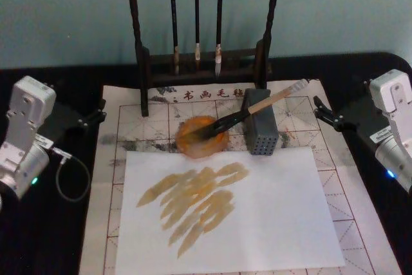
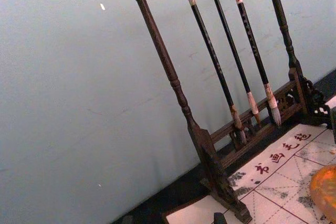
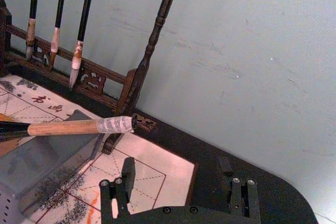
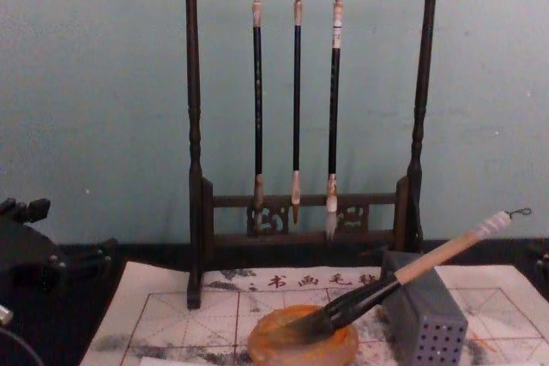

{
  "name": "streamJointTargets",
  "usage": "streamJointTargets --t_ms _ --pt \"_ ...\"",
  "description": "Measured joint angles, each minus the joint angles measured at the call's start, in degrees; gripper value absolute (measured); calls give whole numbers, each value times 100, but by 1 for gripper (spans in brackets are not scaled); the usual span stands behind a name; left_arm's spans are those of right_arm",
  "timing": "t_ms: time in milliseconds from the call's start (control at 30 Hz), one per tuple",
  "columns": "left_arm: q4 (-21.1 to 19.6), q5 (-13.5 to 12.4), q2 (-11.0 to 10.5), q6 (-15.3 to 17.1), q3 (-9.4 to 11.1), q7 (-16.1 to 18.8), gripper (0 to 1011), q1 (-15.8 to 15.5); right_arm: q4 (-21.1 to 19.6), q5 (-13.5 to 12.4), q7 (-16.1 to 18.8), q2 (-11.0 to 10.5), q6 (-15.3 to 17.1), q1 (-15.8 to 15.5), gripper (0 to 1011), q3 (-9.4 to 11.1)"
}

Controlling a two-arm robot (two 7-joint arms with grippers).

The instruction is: Pick up the brush from the inkstone, write on the paper, then place the brush back to its original position.

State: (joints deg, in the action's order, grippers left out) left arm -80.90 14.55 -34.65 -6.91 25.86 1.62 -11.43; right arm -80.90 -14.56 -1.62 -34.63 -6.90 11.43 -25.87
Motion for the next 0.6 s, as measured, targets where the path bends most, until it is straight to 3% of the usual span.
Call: streamJointTargets --t_ms 600 --pt "0 0 0 0 0 0 1001 0 0 2 0 -1 -1 0 1000 0"
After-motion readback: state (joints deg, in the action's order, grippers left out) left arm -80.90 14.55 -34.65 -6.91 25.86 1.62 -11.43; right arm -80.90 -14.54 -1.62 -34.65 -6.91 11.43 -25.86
